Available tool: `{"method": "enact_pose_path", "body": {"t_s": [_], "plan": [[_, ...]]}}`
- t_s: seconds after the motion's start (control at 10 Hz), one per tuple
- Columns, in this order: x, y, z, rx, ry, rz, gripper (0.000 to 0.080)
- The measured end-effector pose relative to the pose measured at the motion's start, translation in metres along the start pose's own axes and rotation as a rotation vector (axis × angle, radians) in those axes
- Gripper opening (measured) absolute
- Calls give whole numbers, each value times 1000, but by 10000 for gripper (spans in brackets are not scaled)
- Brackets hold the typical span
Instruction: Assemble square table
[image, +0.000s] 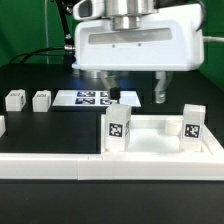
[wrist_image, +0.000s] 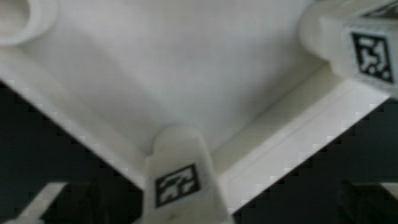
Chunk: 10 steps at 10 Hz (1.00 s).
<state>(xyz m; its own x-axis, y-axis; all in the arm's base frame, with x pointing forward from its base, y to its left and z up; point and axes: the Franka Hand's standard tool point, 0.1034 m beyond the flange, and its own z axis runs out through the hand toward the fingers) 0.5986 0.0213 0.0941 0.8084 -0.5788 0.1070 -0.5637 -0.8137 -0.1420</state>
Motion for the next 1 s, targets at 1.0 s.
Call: {"method": "enact_pose_path", "body": {"t_s": [1.0], "plan": [[-4, 55, 60, -71, -54, -729, 649]]}}
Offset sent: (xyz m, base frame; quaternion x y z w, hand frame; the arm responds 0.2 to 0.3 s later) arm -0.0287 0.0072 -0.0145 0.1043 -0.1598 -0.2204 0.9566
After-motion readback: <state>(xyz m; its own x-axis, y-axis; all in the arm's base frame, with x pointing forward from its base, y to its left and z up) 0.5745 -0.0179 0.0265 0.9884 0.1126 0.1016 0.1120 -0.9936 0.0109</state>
